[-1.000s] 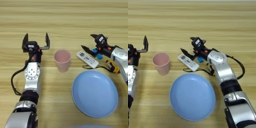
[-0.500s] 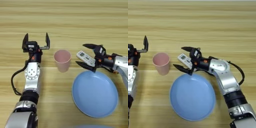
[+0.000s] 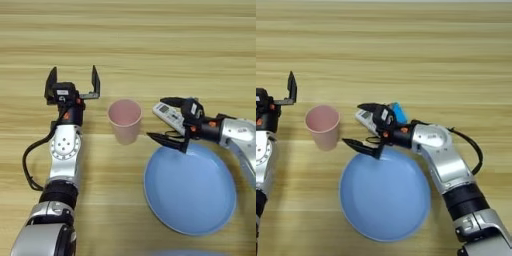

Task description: Move the objects on the table

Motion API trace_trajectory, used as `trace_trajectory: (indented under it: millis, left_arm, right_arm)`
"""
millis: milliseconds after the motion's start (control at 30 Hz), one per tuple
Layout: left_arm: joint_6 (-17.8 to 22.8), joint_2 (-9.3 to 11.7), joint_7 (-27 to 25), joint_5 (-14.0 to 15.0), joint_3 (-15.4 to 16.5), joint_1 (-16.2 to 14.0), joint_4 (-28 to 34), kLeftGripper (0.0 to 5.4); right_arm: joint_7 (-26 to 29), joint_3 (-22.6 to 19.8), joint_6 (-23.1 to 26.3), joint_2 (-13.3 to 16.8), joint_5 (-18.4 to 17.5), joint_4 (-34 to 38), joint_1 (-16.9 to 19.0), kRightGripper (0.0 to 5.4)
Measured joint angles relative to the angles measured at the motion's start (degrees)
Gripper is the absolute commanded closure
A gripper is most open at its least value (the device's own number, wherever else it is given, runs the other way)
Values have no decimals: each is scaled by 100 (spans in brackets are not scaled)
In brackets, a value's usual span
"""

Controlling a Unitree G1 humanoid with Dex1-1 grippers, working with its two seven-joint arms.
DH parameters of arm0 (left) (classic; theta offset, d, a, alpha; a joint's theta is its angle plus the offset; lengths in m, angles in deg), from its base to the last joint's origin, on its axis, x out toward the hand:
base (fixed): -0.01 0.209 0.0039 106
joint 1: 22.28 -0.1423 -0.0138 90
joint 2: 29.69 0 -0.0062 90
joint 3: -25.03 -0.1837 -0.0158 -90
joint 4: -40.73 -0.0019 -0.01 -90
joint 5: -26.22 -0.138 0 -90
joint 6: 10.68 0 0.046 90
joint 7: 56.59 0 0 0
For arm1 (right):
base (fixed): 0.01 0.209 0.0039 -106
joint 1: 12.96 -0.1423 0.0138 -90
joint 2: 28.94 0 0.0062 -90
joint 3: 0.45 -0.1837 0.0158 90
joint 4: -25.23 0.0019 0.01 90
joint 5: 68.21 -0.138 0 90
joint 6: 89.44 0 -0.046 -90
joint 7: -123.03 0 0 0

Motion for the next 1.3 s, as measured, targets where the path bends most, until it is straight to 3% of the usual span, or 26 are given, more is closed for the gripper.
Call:
trace_trajectory:
  millis: [433, 1300]
  left_arm:
    - [0, -18, 0, 0, 2, 0, 4, 0]
    - [0, -21, 41, -1, 1, -1, 34, 0]
  right_arm:
    - [-373, 207, -32, -304, 330, -514, -33, 2]
    - [-603, 352, -32, -922, 560, -1093, -446, 2]
